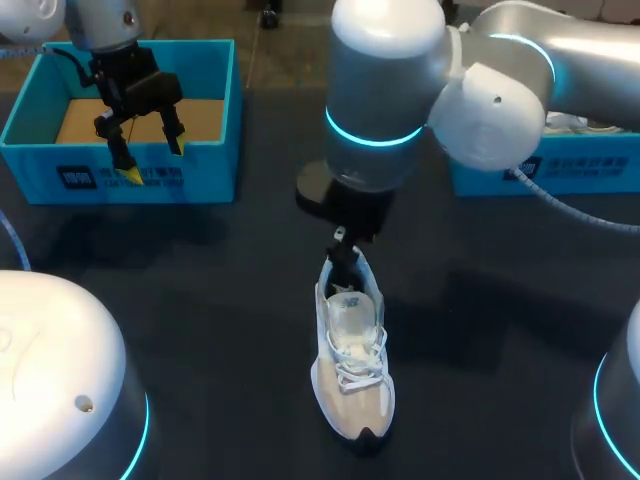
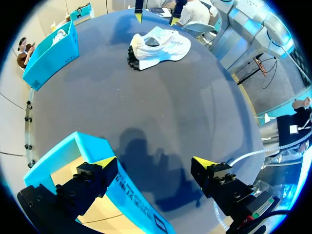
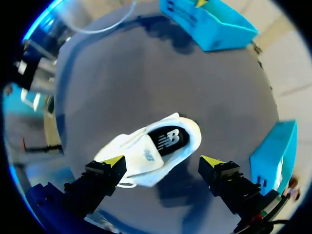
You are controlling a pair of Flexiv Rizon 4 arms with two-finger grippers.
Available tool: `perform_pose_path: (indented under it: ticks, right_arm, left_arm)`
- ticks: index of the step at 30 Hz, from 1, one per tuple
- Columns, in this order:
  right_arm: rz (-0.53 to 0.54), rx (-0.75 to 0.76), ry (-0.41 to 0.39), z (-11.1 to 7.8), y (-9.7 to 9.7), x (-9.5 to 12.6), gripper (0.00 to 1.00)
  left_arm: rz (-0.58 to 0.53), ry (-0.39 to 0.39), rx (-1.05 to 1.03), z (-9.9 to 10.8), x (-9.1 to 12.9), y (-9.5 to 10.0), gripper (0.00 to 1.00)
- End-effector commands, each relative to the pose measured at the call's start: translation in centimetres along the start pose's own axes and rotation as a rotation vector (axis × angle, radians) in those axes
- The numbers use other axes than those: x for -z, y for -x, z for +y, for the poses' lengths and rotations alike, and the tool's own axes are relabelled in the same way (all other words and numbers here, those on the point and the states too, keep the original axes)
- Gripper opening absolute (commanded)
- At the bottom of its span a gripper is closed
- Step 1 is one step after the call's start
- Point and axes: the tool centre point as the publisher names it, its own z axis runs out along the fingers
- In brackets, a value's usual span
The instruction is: Take the shoe out of the shoebox, open the shoe tongue, remove and reinsert the insole, then place the shoe into the shoebox
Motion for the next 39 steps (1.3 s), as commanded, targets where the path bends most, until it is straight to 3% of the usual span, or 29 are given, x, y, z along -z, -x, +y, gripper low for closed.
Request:
perform_pose_path:
  ticks: [1, 24, 33, 37, 39]
  right_arm:
    - [-0.004, 0.310, -0.001, 0.4, 0.8, -0.7, 1.00]
    - [-0.046, 0.408, -0.009, 2.6, 3.8, -4.1, 1.00]
    - [-0.030, 0.453, 0.009, 3.3, 6.5, -8.1, 1.00]
    - [-0.013, 0.461, 0.019, 3.2, 7.3, -9.3, 0.80]
    - [-0.009, 0.462, 0.018, 3.2, 7.4, -9.7, 0.76]
  left_arm:
    - [0.002, 0.002, -0.001, 0.0, 0.1, 0.0, 1.00]
    - [0.002, 0.002, -0.001, 0.0, 0.1, 0.0, 1.00]
    - [0.002, 0.002, -0.001, 0.0, 0.1, 0.0, 1.00]
    - [0.002, 0.002, -0.001, 0.0, 0.1, 0.0, 1.00]
    - [0.002, 0.002, -0.001, 0.0, 0.1, 0.0, 1.00]
